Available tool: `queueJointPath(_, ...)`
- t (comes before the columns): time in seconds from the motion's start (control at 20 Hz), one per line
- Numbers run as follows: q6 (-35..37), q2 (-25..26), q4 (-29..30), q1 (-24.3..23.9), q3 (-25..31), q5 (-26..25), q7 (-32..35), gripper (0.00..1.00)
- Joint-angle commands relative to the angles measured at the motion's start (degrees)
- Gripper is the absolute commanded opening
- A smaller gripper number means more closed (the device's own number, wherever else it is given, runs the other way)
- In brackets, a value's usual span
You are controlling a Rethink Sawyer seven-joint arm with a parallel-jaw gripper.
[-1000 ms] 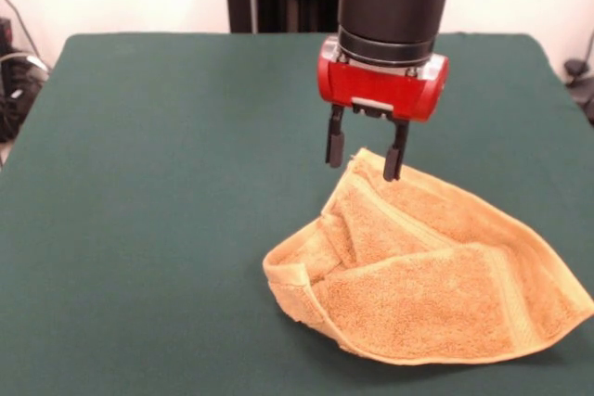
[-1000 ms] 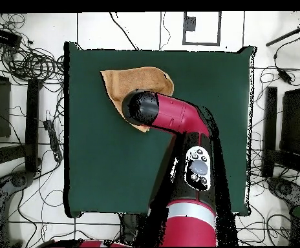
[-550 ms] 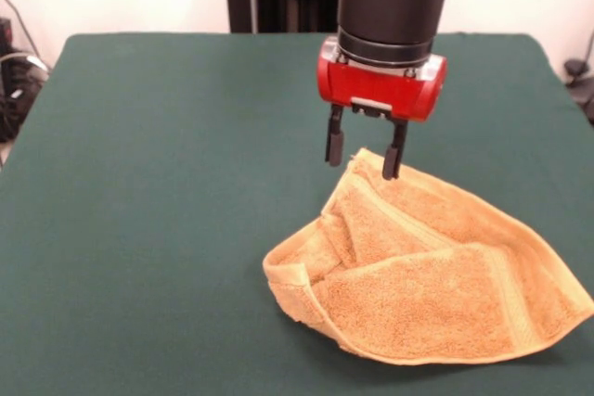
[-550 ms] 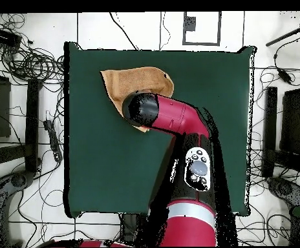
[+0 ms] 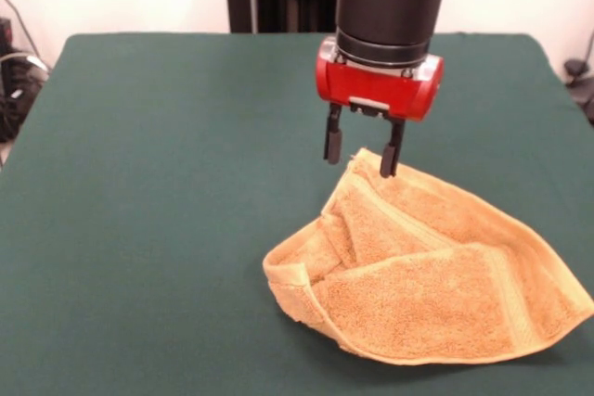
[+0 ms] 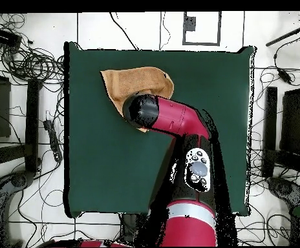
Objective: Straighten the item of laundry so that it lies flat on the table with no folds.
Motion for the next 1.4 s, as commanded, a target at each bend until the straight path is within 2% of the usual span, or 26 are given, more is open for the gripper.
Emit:
queueJointPath(0.05,-1.46,6.3,7.64,2.46,1.01,1.66,15.22,1.0)
queueJointPath(0.9,-4.51,10.61,6.23,2.58,0.93,2.41,15.6,1.0)
queueJointPath(1.4,-2.31,10.87,4.78,2.99,-0.03,2.54,14.68,1.0)
